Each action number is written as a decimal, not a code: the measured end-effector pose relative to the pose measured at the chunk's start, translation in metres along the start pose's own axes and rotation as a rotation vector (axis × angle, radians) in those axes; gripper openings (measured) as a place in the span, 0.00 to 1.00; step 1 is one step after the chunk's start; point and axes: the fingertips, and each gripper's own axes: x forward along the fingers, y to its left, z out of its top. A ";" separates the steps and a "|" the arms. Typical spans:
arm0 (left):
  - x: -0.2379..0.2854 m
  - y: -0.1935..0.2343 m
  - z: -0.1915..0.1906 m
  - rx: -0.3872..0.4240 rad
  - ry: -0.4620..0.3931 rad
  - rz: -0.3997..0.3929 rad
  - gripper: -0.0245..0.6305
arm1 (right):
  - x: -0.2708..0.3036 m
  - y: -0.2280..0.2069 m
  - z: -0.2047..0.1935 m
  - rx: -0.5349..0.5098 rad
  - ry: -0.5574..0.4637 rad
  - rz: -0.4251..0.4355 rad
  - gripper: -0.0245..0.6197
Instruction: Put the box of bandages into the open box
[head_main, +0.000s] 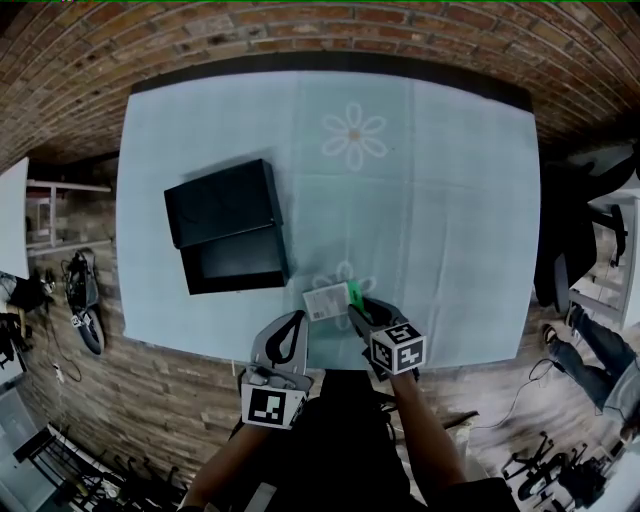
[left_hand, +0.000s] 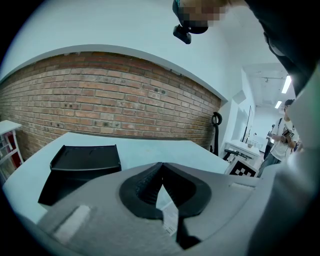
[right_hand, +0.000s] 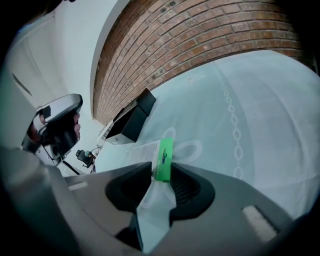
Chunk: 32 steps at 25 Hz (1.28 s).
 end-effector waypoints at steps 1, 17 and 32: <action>0.000 0.001 -0.001 -0.002 0.001 0.001 0.04 | -0.001 0.000 0.001 -0.002 -0.005 -0.002 0.22; -0.027 0.021 0.018 0.002 -0.080 0.010 0.04 | -0.019 0.035 0.019 -0.097 -0.074 -0.040 0.12; -0.078 0.053 0.040 -0.004 -0.159 0.016 0.04 | -0.026 0.084 0.021 -0.151 -0.113 -0.124 0.06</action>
